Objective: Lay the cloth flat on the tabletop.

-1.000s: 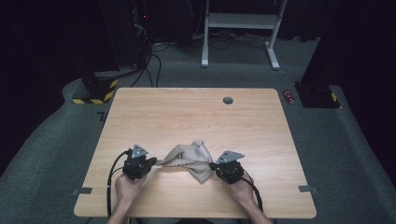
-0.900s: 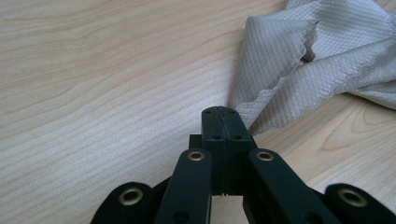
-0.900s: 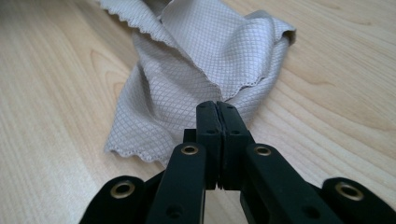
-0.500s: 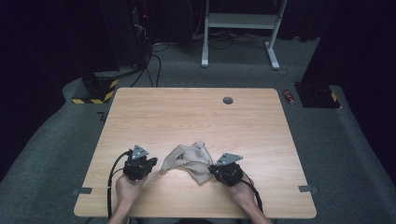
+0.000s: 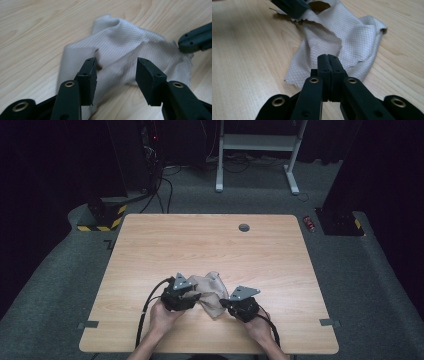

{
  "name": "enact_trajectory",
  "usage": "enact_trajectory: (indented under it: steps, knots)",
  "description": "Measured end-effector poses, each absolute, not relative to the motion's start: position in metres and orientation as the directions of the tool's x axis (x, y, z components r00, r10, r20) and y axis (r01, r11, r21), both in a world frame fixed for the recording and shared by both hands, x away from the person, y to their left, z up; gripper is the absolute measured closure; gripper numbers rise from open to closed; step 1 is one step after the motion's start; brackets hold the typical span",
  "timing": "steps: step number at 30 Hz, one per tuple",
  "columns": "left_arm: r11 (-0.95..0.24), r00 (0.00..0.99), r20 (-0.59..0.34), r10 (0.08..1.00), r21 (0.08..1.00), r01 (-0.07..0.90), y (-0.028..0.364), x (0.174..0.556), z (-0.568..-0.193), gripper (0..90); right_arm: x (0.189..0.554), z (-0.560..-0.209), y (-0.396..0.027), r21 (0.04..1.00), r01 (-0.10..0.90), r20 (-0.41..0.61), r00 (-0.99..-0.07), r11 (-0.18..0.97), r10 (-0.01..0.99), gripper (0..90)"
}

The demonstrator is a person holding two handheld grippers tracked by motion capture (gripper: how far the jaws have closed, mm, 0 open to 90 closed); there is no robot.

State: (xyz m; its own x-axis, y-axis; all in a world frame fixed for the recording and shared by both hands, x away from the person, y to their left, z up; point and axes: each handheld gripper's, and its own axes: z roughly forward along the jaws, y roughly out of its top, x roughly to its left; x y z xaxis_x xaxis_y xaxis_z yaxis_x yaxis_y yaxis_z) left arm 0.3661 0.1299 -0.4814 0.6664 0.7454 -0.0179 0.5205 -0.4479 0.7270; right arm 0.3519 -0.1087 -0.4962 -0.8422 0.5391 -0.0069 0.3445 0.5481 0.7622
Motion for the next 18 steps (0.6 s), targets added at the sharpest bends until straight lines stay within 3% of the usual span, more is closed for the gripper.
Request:
enact_trajectory:
  steps: [3,5,10,18]
  knots:
    - [-0.455,0.672,-0.022,0.740,0.718,0.526,0.122,0.372,-0.484,53.1,0.350,-0.495,-0.107,0.764,0.335,-0.009,-0.849,0.551,0.528,89.3]
    - [-0.459,0.684,-0.036,0.729,0.715,0.527,0.115,0.376,-0.488,60.2,0.349,-0.493,-0.106,0.767,0.324,-0.007,-0.859,0.554,0.512,89.4]
    - [-0.521,0.727,-0.011,0.687,0.690,0.503,0.113,0.369,-0.486,88.4,0.344,-0.491,-0.105,0.771,0.305,-0.004,-0.876,0.560,0.482,89.3]
    - [-0.544,0.755,-0.023,0.656,0.679,0.493,0.131,0.350,-0.480,90.0,0.335,-0.493,-0.102,0.771,0.273,0.015,-0.911,0.575,0.412,86.5]
